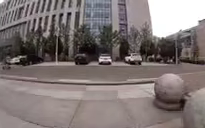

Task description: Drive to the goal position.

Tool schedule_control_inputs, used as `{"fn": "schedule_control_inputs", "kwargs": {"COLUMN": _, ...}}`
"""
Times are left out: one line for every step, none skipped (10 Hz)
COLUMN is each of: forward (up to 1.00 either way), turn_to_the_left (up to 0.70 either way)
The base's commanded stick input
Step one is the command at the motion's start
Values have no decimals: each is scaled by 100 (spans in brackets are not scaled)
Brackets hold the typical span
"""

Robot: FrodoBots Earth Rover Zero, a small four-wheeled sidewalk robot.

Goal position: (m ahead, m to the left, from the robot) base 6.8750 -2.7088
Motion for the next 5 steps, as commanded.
{"fn": "schedule_control_inputs", "kwargs": {"forward": 70, "turn_to_the_left": -3}}
{"fn": "schedule_control_inputs", "kwargs": {"forward": 70, "turn_to_the_left": -7}}
{"fn": "schedule_control_inputs", "kwargs": {"forward": 70, "turn_to_the_left": -11}}
{"fn": "schedule_control_inputs", "kwargs": {"forward": 70, "turn_to_the_left": -13}}
{"fn": "schedule_control_inputs", "kwargs": {"forward": 70, "turn_to_the_left": -14}}
